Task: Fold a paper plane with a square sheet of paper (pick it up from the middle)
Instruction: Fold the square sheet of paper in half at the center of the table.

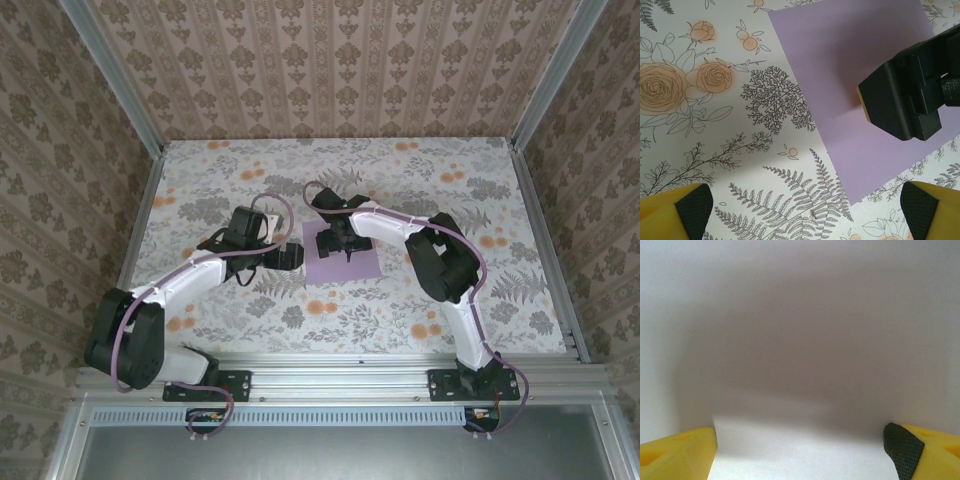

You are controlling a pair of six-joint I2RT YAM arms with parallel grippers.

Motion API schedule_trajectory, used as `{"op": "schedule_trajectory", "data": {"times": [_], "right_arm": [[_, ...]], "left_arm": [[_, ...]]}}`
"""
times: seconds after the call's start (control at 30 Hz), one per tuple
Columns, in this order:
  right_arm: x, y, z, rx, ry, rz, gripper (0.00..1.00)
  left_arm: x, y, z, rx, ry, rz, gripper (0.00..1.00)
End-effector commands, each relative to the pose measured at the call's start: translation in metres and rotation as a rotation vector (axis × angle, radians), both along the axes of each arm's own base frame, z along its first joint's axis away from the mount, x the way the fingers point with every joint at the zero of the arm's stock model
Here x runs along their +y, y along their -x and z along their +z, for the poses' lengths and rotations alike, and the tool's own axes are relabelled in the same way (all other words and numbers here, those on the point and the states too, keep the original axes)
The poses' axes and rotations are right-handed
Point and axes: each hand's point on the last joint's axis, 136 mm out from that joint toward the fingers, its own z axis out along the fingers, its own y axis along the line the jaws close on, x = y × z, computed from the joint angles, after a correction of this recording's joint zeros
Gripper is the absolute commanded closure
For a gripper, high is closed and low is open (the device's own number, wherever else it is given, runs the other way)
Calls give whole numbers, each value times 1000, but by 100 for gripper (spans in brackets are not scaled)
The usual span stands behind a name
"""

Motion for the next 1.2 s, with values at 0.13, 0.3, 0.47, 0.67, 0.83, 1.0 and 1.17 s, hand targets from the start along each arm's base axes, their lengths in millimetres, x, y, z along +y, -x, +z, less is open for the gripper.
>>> {"op": "schedule_trajectory", "data": {"times": [0.13,0.3,0.47,0.67,0.83,1.0,1.17], "right_arm": [[-7,11,-30,60,89,-6,11],[-5,11,-29,49,100,1,17],[-4,13,-29,49,104,4,23],[-1,10,-24,34,98,5,33],[2,7,-17,18,87,8,42],[7,3,-2,-15,58,10,53],[19,0,17,-49,-27,19,68]], "left_arm": [[-1,4,-9,32,13,-3,0],[-2,6,-14,49,16,-9,0],[-3,6,-17,63,18,-14,0],[-3,8,-20,75,18,-16,0],[-4,8,-22,80,15,-17,0],[-3,8,-22,81,10,-15,0],[7,3,-19,92,14,28,0]]}}
